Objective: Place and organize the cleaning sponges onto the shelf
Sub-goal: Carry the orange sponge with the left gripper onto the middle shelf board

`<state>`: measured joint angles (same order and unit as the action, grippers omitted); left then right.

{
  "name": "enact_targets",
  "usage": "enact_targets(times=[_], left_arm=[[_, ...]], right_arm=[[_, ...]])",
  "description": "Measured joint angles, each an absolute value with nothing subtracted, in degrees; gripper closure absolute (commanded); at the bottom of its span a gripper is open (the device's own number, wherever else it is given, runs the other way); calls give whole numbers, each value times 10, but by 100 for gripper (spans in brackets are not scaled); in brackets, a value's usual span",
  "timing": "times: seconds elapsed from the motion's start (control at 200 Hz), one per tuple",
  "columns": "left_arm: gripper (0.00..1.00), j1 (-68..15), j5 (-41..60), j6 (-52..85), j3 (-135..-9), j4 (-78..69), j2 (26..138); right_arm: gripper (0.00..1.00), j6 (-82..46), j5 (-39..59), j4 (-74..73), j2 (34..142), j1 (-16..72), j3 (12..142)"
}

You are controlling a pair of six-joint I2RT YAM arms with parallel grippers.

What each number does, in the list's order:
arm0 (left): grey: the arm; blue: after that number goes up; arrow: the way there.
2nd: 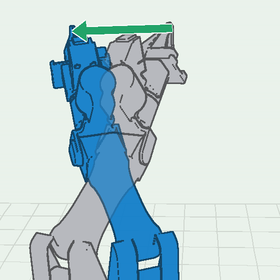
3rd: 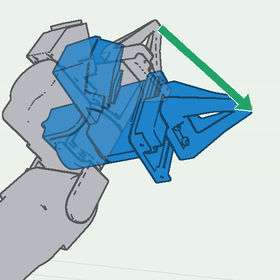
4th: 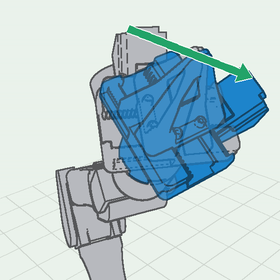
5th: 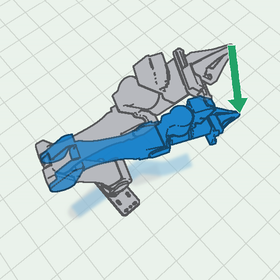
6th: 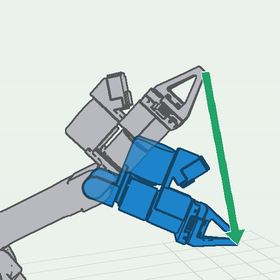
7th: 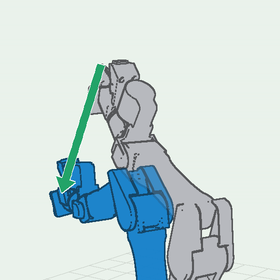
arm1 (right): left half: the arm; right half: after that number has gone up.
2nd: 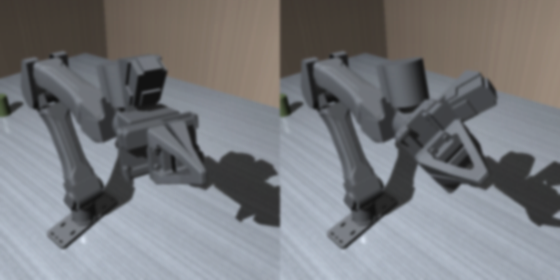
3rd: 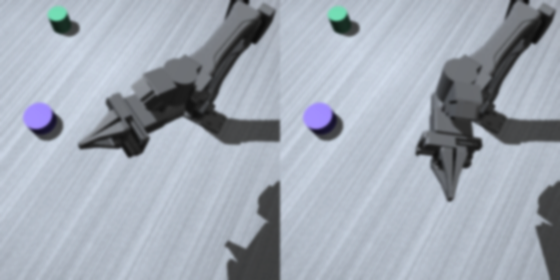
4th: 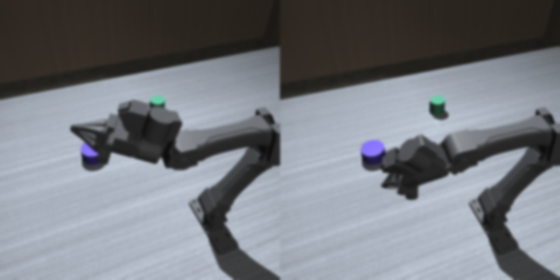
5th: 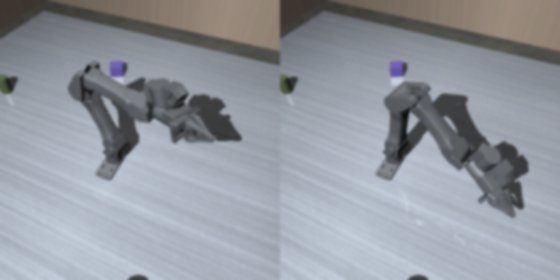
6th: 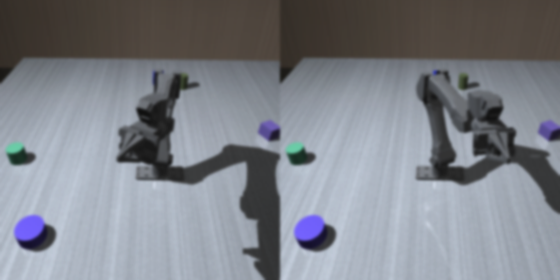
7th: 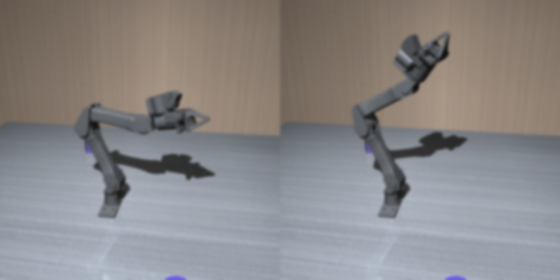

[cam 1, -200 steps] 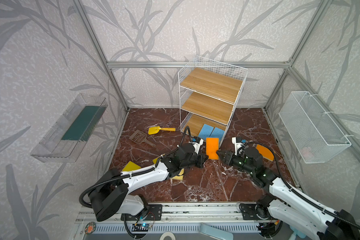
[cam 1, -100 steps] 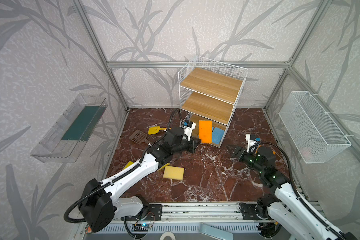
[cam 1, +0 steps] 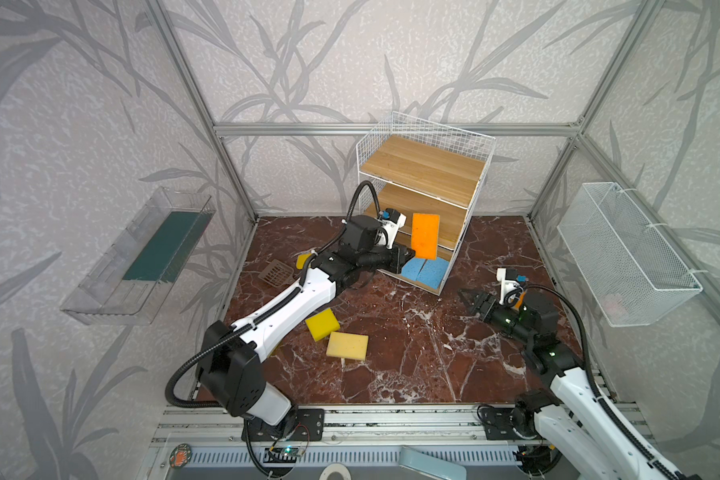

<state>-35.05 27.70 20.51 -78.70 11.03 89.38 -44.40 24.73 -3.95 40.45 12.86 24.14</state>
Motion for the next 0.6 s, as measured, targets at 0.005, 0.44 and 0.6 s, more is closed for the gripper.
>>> enact_targets(times=[0.005, 0.44, 0.6], left_arm=[[100, -350, 278, 205, -790, 110, 897], [100, -344, 309, 188, -910, 164, 1001], [100, -340, 315, 179, -945, 183, 1023]], right_arm=[[31, -444, 247, -39, 404, 128, 241], [31, -423, 266, -40, 432, 100, 226], [31, -420, 271, -41, 439, 98, 226]])
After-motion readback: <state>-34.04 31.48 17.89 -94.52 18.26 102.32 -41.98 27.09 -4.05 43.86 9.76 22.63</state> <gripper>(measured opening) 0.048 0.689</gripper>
